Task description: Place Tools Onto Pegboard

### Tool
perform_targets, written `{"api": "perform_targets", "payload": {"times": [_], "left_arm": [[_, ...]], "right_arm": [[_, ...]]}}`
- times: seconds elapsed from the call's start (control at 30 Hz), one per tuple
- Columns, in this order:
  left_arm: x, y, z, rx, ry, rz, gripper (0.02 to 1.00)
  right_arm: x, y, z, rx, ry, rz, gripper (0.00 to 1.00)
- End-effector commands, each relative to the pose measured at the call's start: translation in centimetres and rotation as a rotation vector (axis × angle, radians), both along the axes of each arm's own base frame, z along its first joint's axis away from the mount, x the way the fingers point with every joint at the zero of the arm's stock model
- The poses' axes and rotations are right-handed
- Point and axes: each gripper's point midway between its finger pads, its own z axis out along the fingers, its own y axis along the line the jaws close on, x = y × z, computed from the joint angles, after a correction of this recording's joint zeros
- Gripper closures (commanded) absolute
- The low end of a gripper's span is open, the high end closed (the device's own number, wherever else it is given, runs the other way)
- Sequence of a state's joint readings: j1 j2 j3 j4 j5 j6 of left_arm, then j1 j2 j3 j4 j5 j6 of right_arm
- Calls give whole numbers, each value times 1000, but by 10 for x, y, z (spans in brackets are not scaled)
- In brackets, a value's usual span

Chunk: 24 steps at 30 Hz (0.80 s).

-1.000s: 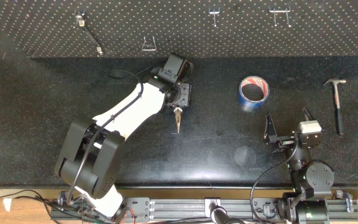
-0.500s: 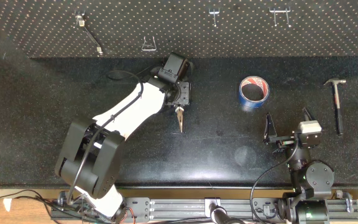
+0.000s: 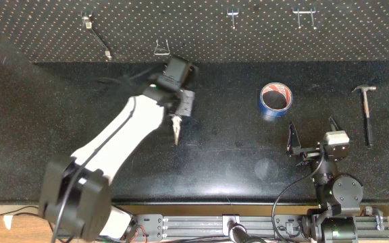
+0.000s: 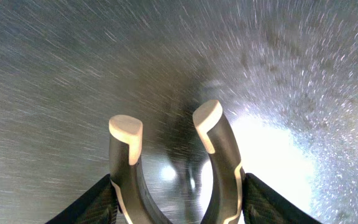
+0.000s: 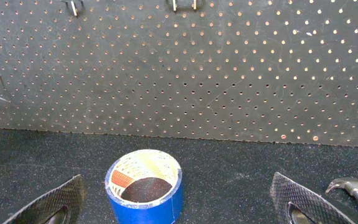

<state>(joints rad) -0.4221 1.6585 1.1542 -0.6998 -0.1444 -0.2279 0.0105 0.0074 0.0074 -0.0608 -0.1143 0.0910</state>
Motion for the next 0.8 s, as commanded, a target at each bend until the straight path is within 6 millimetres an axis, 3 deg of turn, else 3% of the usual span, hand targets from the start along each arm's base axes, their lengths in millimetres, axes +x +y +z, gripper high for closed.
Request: {"api": "perform_targets", "payload": {"times": [0.03,0.17,0.23,0.3,0.5,0.63,0.7,0.8], "left_arm": [[29,29,65,62,-234,-109,991],[76,21,123,79,-535,-207,991],[92,16,147,80,-653,-220,991],[110,18,184,85,-818,-174,991],[122,30,217,90,-954,-104,993],[116,30,236,65,-1008,-90,991],[94,34,249,55,-1027,-95,991],[62,47,252,11,-1080,-72,991]], "right_arm": [[-1,3,-1,-13,-2,16,25],[-1,3,-1,-13,-2,16,25],[-1,3,-1,-13,-2,16,27],[-1,3,-1,-13,-2,16,25],[-1,3,-1,-13,-2,16,25],[-1,3,-1,-13,-2,16,25],[-1,3,-1,-13,-2,16,25],[-1,3,-1,-13,-2,16,25]]}}
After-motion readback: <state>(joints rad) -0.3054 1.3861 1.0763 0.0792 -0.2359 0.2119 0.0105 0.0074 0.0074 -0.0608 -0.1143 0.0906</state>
